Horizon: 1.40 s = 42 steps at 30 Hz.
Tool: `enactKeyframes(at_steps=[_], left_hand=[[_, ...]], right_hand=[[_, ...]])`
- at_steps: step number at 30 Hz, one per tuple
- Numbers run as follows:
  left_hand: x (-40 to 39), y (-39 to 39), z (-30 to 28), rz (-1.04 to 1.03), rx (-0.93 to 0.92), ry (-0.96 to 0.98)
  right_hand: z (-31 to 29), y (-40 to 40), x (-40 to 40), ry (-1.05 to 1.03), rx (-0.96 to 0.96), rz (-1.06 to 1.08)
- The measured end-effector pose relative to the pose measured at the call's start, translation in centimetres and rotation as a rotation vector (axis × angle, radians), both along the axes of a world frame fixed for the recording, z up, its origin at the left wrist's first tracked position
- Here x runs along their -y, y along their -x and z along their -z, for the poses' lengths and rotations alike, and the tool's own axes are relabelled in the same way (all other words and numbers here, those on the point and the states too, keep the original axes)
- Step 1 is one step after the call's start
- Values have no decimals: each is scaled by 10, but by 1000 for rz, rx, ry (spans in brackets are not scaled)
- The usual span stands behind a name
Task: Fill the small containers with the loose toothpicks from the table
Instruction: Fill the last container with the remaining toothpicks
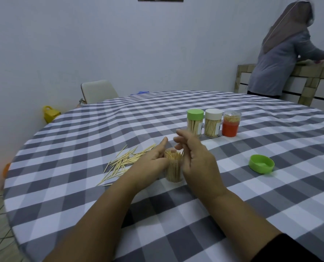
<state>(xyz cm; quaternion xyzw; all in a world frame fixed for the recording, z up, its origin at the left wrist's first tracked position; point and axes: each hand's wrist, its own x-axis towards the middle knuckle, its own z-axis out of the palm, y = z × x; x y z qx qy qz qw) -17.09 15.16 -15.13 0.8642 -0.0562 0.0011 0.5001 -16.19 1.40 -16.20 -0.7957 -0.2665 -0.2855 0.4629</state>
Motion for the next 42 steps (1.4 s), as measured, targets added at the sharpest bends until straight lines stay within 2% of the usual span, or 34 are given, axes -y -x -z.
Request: enactKeyframes(at_steps=[2,6,9,11,15,20,24,27,32,36,42], left_hand=[[-3,4,-1,28,-5,-17],[-3,7,-5,10,26,-88],[-5,7,-6,-12,2,-114],[-7,7,-5,-24,-18,-116],[-9,6,-4,-35,-24,-134],[-10,4,-4,-31,-38,-140],[-16,8,-8,-15,-17,-208],[-29,13,-12,-78,-14,-233],[-57,22,-15,-174,-45,-515],[-75,34,-12,-312,-110,-663],[-85,34,-6,-379,-104,-688]], right_hand=[[0,2,-1,78,-86,-62],[4,-2,-3,244,37,-83],[10,-7,-4,394,63,19],[8,-8,-2,415,19,71],[5,-5,0,415,-23,13],[2,-3,-1,510,-87,6],[1,0,1,437,-172,-72],[0,0,2,401,-220,-115],[1,5,-3,241,-361,-202],[2,8,-6,115,-474,-234],[10,8,-7,132,-587,-286]])
